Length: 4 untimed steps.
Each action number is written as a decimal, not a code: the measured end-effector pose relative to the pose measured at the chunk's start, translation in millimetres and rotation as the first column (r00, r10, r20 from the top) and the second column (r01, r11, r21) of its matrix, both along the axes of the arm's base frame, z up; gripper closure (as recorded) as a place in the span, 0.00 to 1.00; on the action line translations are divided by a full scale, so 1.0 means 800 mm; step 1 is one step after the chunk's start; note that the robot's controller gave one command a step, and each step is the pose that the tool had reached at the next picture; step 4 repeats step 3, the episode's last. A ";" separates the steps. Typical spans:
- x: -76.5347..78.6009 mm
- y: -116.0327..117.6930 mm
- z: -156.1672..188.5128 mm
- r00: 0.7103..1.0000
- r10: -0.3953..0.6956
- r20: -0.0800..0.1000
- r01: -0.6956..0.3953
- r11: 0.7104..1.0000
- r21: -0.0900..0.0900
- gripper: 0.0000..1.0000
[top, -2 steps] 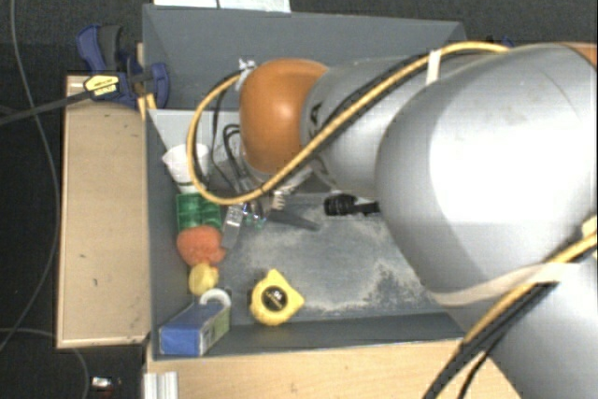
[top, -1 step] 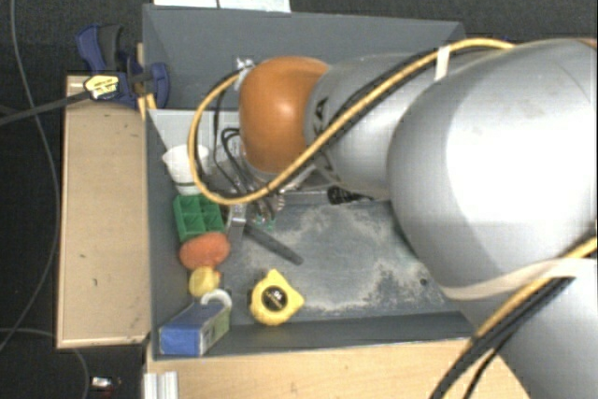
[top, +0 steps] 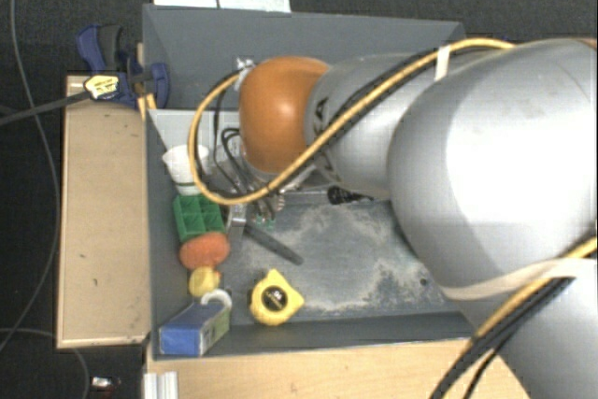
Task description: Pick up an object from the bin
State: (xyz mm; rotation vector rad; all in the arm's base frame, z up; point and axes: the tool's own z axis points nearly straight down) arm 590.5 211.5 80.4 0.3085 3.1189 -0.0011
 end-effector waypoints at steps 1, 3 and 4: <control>-0.003 -0.001 0.032 1.000 -0.001 -0.009 0.001 1.000 -0.003 1.00; -0.002 -0.001 0.157 1.000 0.000 -0.007 0.000 1.000 -0.002 1.00; -0.002 -0.001 0.157 1.000 0.000 -0.007 0.000 1.000 -0.002 1.00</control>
Offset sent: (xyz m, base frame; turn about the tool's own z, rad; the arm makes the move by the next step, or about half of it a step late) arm -0.0029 -0.0011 0.1267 0.0007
